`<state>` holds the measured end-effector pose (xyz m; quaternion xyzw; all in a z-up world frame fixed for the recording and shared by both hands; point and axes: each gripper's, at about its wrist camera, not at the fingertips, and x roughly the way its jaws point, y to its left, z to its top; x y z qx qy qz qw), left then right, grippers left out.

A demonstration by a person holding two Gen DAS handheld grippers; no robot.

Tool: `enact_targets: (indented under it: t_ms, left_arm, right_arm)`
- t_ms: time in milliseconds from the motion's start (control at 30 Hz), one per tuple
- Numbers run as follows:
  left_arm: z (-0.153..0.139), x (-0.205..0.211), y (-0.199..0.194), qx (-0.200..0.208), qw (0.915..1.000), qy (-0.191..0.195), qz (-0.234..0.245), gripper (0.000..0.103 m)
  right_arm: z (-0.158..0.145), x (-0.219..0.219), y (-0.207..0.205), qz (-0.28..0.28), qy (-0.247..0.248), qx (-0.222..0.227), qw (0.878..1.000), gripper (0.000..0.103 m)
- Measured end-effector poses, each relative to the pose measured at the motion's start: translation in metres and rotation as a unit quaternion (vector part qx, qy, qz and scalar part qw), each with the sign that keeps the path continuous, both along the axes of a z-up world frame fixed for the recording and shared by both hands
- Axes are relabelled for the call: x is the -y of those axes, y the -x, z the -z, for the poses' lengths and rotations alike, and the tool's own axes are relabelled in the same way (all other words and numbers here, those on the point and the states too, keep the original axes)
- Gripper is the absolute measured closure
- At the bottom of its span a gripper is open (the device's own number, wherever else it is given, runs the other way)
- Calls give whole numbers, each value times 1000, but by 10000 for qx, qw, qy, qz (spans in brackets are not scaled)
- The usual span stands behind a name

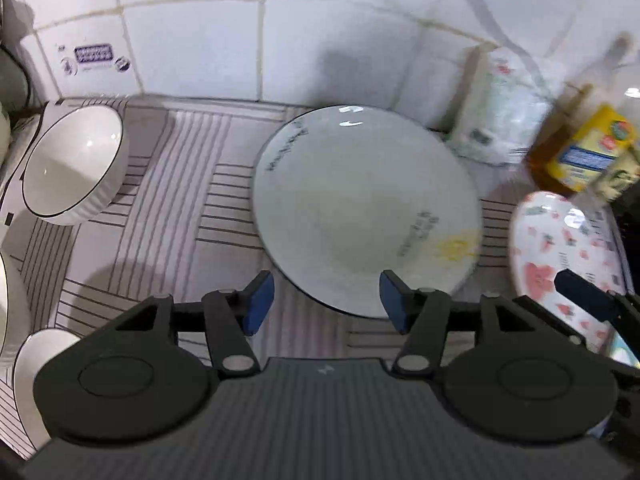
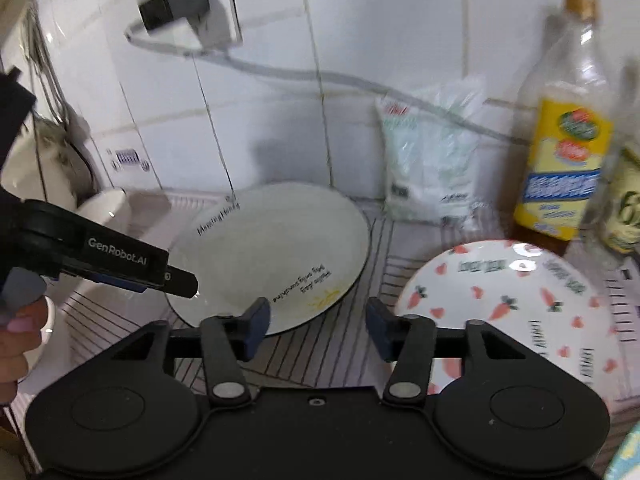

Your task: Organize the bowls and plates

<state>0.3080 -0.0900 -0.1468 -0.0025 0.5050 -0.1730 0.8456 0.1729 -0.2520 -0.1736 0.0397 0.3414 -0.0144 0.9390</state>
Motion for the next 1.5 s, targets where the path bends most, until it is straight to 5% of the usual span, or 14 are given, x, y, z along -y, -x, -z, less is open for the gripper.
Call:
enact_targets:
  t_ms: [400, 700, 1100, 1267, 1500]
  left_arm:
    - [-61, 34, 58, 148, 9981, 209, 569, 34]
    - [-92, 72, 109, 690, 9917, -332, 1032, 34]
    - [-61, 124, 141, 136, 9887, -426, 1431, 33]
    - [-45, 144, 148, 715, 9835, -531, 1572, 31]
    - [-15, 159, 131, 580, 9869, -608, 1379, 27]
  right_arm:
    - [-69, 35, 84, 85, 85, 510, 9986, 38]
    - [-95, 55, 127, 251, 237, 709, 9969, 39]
    - [-85, 93, 164, 891, 411, 597, 9934, 38]
    - [-67, 104, 167, 996, 357, 504, 9931, 38]
    - [-37, 118, 157, 1076, 375, 531, 9921, 37]
